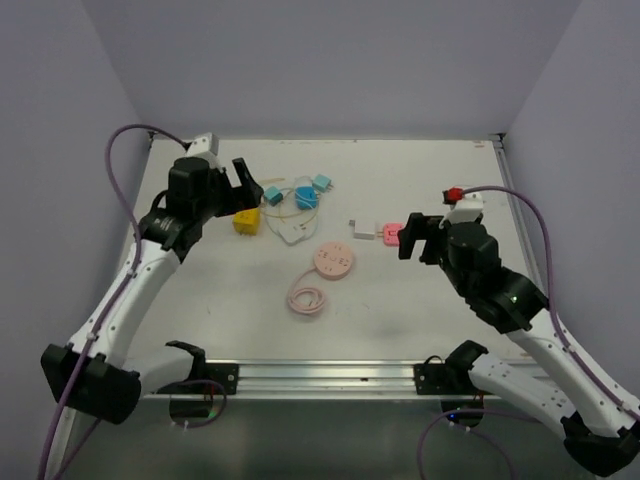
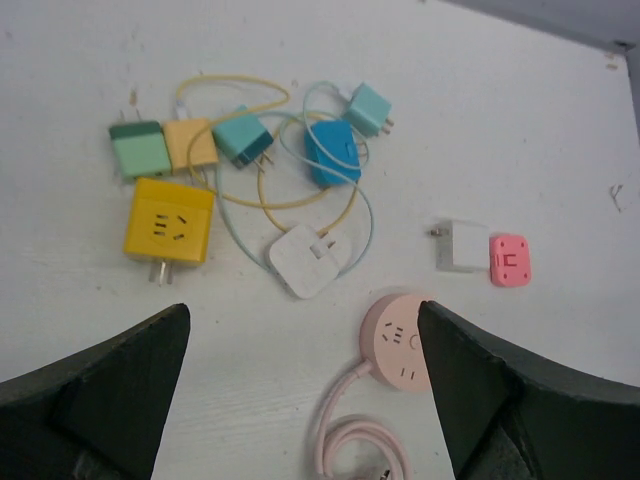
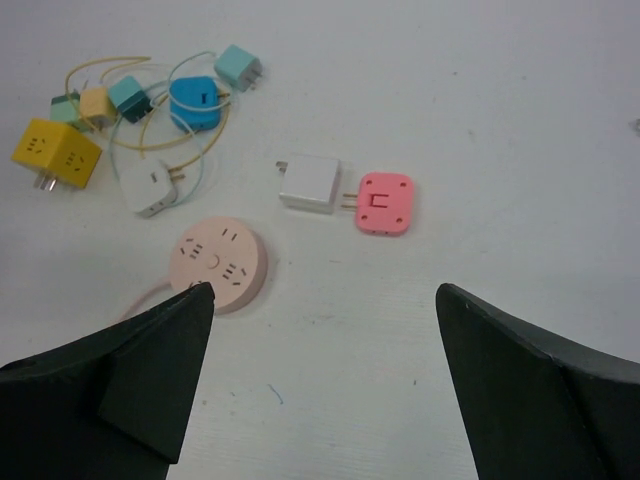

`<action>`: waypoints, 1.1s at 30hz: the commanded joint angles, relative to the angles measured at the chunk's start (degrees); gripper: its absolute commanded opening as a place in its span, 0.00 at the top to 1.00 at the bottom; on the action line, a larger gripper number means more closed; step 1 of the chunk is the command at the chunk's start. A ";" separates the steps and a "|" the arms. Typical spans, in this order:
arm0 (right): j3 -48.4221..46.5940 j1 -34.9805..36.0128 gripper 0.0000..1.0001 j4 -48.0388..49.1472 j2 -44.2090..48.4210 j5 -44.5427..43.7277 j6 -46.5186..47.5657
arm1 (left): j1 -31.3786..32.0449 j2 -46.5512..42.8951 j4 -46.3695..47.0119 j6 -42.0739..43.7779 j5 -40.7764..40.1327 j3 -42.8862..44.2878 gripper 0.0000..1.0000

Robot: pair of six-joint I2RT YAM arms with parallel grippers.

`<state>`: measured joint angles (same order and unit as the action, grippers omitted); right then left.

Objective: Pull the plug off the socket

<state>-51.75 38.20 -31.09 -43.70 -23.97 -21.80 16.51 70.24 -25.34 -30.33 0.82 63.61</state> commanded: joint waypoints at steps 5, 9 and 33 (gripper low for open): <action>-9.59 0.12 0.01 -9.16 5.46 -13.46 6.06 | -0.43 -20.12 -11.30 6.95 -15.03 4.59 0.00; -9.95 0.04 0.01 -9.08 9.77 -19.26 8.70 | -0.52 -29.69 -15.87 8.61 -23.13 3.89 0.00; 10.35 0.04 0.01 -3.10 33.95 -26.13 14.60 | -0.43 -61.18 -0.15 8.00 -36.24 -29.24 0.00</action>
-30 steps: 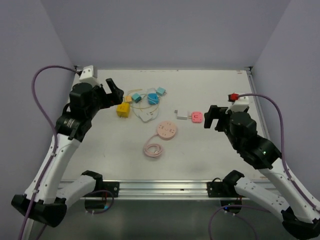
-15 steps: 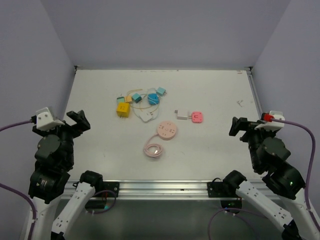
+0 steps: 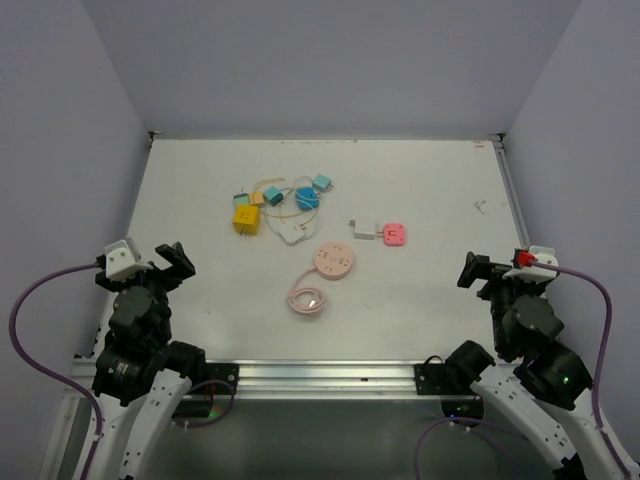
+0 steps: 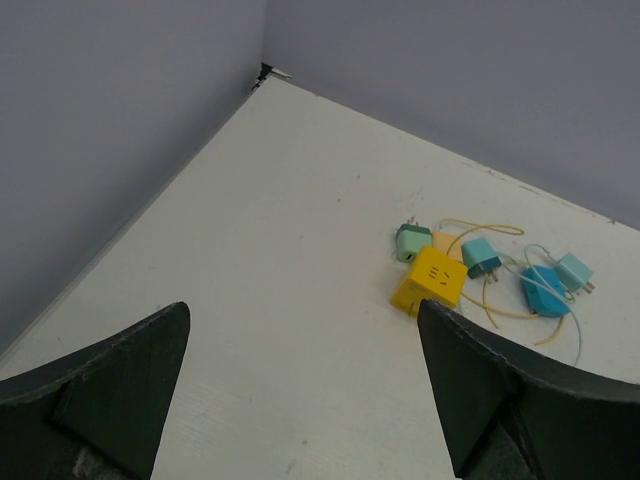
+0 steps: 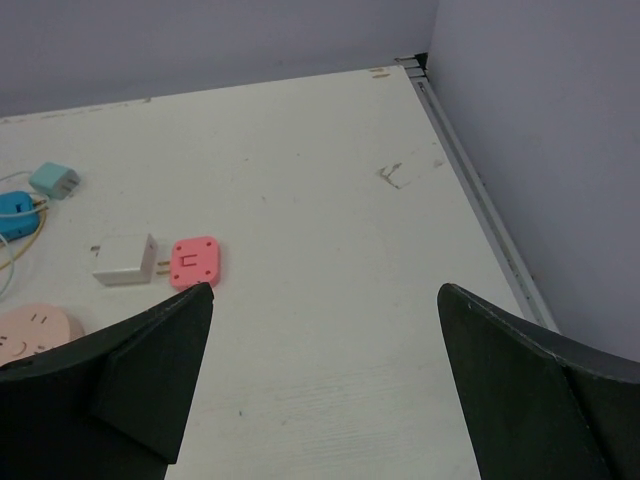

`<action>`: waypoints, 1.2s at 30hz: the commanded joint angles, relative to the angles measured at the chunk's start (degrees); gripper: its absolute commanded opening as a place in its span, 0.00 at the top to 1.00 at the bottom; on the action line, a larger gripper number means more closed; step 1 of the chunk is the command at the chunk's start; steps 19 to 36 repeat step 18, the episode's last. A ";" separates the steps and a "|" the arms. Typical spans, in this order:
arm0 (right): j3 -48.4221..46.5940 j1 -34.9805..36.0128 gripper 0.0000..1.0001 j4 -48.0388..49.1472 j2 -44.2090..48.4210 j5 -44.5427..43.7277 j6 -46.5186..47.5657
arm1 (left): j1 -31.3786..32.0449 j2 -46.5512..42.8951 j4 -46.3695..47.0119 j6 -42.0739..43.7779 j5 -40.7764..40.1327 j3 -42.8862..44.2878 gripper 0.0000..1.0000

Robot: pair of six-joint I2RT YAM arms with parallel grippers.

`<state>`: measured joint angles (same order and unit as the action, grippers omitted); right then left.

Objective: Pull the plug off the socket

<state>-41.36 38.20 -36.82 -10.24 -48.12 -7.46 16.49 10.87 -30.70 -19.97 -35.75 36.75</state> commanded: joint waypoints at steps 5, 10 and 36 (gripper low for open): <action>-0.03 0.04 0.01 2.45 -1.62 -1.01 0.08 | -0.41 -1.12 5.65 -1.82 -1.25 -2.74 0.00; 0.05 0.04 0.01 2.45 -2.42 -0.75 0.43 | -0.41 1.69 5.83 -1.39 0.68 -2.39 0.00; 0.32 0.04 0.01 2.98 -2.68 -0.05 0.96 | -0.49 2.75 6.27 -0.95 1.12 -2.74 0.01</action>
